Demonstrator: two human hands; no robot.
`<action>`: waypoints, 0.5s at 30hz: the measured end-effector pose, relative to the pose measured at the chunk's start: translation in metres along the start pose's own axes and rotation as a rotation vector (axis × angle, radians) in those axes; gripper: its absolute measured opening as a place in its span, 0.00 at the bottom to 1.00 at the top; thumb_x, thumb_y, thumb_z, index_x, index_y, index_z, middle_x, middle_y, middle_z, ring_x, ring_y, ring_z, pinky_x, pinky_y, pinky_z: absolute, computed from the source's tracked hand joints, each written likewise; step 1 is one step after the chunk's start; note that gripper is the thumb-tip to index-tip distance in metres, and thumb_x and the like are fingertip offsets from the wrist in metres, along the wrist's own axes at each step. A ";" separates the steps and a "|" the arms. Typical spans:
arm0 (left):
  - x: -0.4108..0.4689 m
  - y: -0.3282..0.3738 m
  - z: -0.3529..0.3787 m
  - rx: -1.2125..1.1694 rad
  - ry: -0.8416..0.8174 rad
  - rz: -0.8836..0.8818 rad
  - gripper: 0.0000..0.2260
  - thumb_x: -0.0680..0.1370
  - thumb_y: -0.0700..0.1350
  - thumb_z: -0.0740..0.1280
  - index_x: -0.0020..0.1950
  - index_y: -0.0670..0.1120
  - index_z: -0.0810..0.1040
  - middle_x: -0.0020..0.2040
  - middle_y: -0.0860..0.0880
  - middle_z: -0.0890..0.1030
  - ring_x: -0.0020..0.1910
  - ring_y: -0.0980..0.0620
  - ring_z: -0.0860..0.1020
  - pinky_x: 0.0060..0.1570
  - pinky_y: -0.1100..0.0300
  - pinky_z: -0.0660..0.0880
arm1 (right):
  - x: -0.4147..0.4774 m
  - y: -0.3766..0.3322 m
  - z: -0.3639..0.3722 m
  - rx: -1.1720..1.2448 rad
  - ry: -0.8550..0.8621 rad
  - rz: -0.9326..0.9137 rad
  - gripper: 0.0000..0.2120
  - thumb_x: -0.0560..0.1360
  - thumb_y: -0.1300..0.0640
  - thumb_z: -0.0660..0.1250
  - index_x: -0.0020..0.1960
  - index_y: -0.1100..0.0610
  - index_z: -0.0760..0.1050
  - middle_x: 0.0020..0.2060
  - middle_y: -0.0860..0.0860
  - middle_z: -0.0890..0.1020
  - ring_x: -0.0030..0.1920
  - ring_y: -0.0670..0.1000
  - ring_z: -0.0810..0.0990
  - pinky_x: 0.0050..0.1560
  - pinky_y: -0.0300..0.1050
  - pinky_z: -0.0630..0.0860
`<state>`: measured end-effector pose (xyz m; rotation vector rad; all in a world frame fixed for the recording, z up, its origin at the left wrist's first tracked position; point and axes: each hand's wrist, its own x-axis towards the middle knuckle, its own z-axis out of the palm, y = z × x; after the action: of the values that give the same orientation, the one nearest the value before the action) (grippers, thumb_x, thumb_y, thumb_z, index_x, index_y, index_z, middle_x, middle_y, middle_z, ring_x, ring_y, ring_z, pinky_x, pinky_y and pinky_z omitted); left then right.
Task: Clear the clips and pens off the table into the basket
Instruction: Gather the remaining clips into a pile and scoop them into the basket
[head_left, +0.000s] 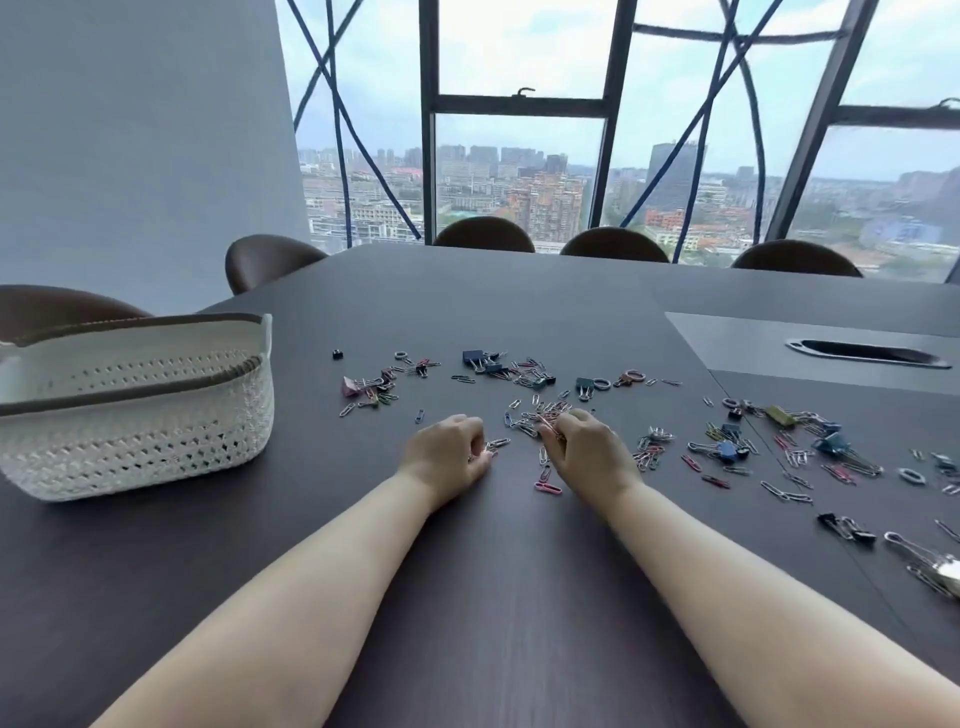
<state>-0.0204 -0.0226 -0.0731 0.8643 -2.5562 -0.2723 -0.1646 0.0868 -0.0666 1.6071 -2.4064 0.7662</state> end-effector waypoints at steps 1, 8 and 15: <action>-0.005 -0.004 -0.005 -0.015 0.027 -0.019 0.07 0.76 0.48 0.63 0.40 0.50 0.67 0.48 0.47 0.79 0.50 0.45 0.77 0.41 0.60 0.65 | 0.001 -0.009 -0.002 0.030 0.000 -0.007 0.15 0.79 0.53 0.58 0.42 0.63 0.73 0.45 0.60 0.78 0.44 0.61 0.77 0.44 0.47 0.70; -0.026 -0.050 -0.110 -0.082 0.484 -0.097 0.11 0.75 0.47 0.66 0.35 0.47 0.68 0.34 0.49 0.72 0.34 0.46 0.72 0.39 0.56 0.65 | 0.035 -0.125 -0.019 0.283 0.070 -0.154 0.16 0.79 0.51 0.58 0.38 0.61 0.71 0.36 0.53 0.72 0.37 0.54 0.69 0.38 0.43 0.60; -0.031 -0.149 -0.223 0.079 0.779 -0.361 0.20 0.81 0.52 0.51 0.45 0.37 0.72 0.43 0.38 0.77 0.38 0.43 0.73 0.37 0.55 0.63 | 0.092 -0.252 -0.013 0.484 0.060 -0.311 0.21 0.78 0.51 0.58 0.29 0.56 0.61 0.27 0.47 0.66 0.30 0.49 0.65 0.30 0.46 0.59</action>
<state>0.1818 -0.1310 0.0682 1.1768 -1.6968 0.0641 0.0214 -0.0567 0.0641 2.0224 -1.9498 1.3779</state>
